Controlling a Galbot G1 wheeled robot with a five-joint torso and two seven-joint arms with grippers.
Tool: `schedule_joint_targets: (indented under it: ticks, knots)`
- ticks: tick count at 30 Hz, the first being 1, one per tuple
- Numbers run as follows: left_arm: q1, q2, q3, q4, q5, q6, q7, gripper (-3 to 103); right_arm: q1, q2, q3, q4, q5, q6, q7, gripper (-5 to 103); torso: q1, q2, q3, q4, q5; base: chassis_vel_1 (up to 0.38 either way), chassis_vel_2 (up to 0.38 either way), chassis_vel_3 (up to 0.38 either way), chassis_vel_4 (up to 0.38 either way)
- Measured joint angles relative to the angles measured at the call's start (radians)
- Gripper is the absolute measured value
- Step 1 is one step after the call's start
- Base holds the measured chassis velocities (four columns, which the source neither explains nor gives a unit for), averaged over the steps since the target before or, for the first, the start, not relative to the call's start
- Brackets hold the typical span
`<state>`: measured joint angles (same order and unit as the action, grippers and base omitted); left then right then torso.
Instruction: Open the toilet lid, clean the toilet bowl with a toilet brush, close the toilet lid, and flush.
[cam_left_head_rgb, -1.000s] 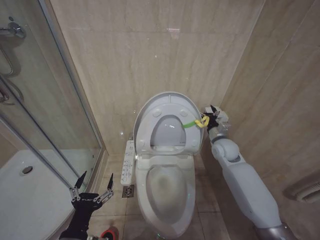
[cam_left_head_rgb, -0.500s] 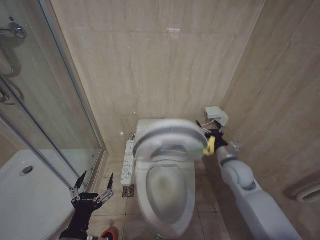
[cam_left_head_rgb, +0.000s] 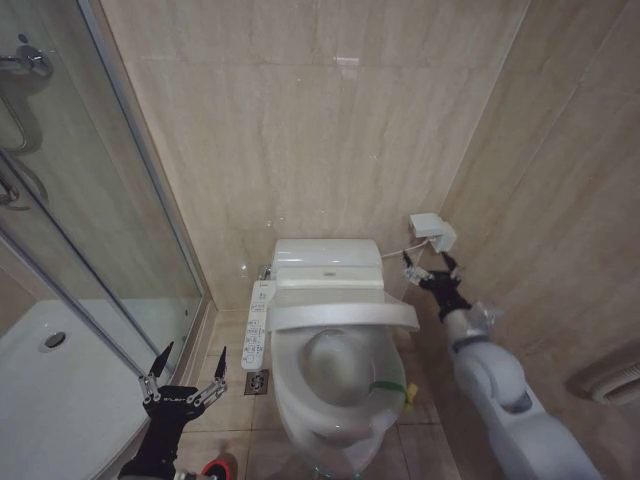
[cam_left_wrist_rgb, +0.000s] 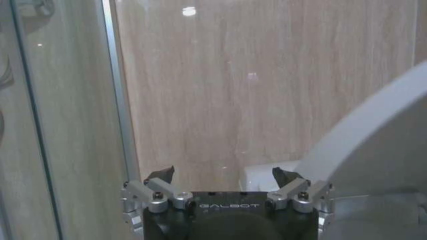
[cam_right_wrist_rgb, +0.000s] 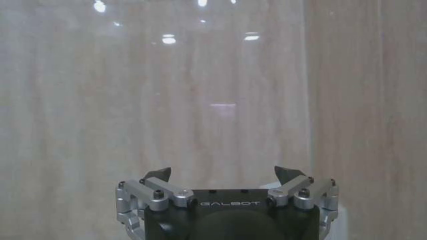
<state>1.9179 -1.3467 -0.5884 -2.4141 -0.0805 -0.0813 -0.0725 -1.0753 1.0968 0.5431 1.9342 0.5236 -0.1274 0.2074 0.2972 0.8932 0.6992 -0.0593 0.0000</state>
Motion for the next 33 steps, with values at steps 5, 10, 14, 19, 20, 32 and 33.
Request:
schedule_joint_targets:
  ticks: [5, 10, 14, 19, 20, 32, 33]
  knots:
    - [0.000, 0.000, 0.000, 0.000, 0.000, 0.000, 0.000, 99, 0.040, -0.029, 0.015, -0.071, 0.011, 0.001, 0.001, 100, 0.000, 0.000, 0.000, -0.0002, 0.0001, 0.000, 0.000, 0.000, 0.000]
    - [0.000, 0.000, 0.000, 0.000, 0.000, 0.000, 0.000, 99, 0.005, -0.025, 0.028, -0.054, 0.010, 0.018, -0.001, 100, 0.000, 0.000, 0.000, -0.0003, 0.0001, 0.000, 0.000, 0.000, 0.000]
    - [0.000, 0.000, 0.000, 0.000, 0.000, 0.000, 0.000, 99, -0.020, -0.012, 0.032, -0.036, -0.003, 0.035, -0.004, 100, 0.000, 0.000, 0.000, -0.0003, 0.0002, 0.000, 0.000, 0.000, 0.000]
    - [0.000, 0.000, 0.000, 0.000, 0.000, 0.000, 0.000, 99, -0.041, -0.003, 0.034, -0.008, -0.015, 0.031, -0.002, 100, 0.000, 0.000, 0.000, -0.0002, 0.0001, 0.000, 0.000, 0.000, 0.000]
    - [0.000, 0.000, 0.000, 0.000, 0.000, 0.000, 0.000, 99, -0.041, -0.003, 0.034, -0.008, -0.015, 0.031, -0.002, 100, 0.000, 0.000, 0.000, -0.0002, 0.0001, 0.000, 0.000, 0.000, 0.000]
    - [0.000, 0.000, 0.000, 0.000, 0.000, 0.000, 0.000, 99, -0.060, 0.019, 0.044, 0.046, -0.026, 0.003, -0.016, 100, 0.000, 0.000, 0.000, -0.0002, -0.0001, 0.000, 0.000, 0.000, 0.000]
    - [0.000, 0.000, 0.000, 0.000, 0.000, 0.000, 0.000, 99, -0.062, 0.021, 0.044, 0.048, -0.028, 0.005, -0.016, 100, 0.000, 0.000, 0.000, -0.0002, -0.0001, 0.000, 0.000, 0.000, 0.000]
